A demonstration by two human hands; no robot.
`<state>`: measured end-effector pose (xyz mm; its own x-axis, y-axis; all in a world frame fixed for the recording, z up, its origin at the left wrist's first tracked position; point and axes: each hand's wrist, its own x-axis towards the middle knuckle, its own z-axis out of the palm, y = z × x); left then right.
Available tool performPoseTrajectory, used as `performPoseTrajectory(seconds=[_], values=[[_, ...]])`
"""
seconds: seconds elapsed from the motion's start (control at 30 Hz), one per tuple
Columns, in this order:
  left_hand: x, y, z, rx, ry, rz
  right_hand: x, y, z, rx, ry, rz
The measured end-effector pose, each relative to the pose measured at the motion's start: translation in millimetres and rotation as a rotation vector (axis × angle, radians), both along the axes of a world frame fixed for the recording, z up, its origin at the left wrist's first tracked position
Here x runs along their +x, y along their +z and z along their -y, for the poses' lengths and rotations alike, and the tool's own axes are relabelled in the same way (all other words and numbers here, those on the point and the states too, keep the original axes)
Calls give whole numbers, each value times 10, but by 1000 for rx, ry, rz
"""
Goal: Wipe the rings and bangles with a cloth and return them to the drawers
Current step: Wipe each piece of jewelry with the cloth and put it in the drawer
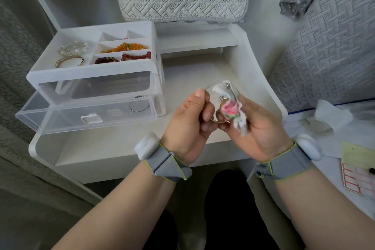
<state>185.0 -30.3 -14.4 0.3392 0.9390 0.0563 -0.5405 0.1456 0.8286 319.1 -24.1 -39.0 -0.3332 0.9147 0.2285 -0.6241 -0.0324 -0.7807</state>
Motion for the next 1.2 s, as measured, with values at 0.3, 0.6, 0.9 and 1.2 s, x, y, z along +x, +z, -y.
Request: performPoseTrajectory(seconds=[0.3, 0.6, 0.9, 1.2], values=[[-36, 75, -34, -92, 103, 135, -87, -21, 90, 304, -403, 449], [-90, 83, -31, 146, 183, -235, -24, 134, 95, 355, -613, 539], [-203, 67, -84, 346, 318, -894, 55, 136, 167, 594, -641, 892], [-115, -16, -75, 348, 331, -930, 10, 135, 199, 518, -503, 780]])
